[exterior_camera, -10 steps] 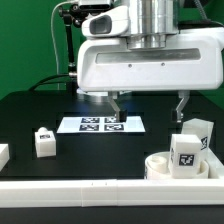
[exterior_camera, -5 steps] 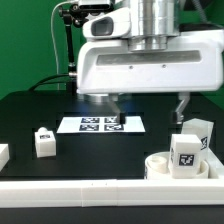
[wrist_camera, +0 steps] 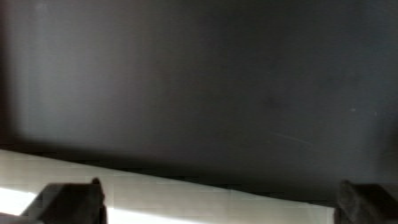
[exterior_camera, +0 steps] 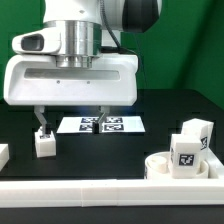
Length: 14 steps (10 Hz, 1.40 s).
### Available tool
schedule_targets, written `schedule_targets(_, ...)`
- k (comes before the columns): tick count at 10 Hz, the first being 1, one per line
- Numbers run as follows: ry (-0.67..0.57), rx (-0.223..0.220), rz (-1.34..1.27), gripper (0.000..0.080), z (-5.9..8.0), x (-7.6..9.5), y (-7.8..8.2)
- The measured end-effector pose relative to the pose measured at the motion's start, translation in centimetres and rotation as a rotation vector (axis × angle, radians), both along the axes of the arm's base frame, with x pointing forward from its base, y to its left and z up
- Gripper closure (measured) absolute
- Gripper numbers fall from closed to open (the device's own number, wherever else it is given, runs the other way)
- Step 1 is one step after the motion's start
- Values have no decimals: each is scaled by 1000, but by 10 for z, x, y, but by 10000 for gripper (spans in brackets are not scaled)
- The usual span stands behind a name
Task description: Assemble stool
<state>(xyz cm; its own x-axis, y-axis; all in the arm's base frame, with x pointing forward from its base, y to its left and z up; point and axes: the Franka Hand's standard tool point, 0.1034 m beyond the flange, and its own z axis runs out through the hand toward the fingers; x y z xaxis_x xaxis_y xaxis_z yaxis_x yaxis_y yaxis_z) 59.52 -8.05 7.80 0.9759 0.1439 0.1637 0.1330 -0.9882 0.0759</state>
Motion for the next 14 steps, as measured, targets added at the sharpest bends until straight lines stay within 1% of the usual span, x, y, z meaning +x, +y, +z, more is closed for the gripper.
schedule_targets(1,1,0,5,151,0,0,2)
schedule_targets(3,5,1,6,151,-3,-2,-1)
schedule_targets(4,17,4,3,151,-9,-9,-10)
schedule_targets(6,44,-12,3,151,-21,-36,-43)
schedule_targets(7,53,-17,-8,151,-28,-47,-57)
schedule_targets(8,58,-15,-19,151,-26,-48,-65)
schedule_targets(9,69,-9,-19,151,-27,-47,-61)
schedule_targets(10,69,-10,-15,151,-27,-47,-60)
schedule_targets(11,89,-1,-22,151,-28,-49,-59)
schedule_targets(12,162,29,-36,151,-30,-53,-50)
schedule_targets(13,224,43,-32,151,-30,-52,-47)
schedule_targets(14,253,44,-34,151,-35,-55,-53)
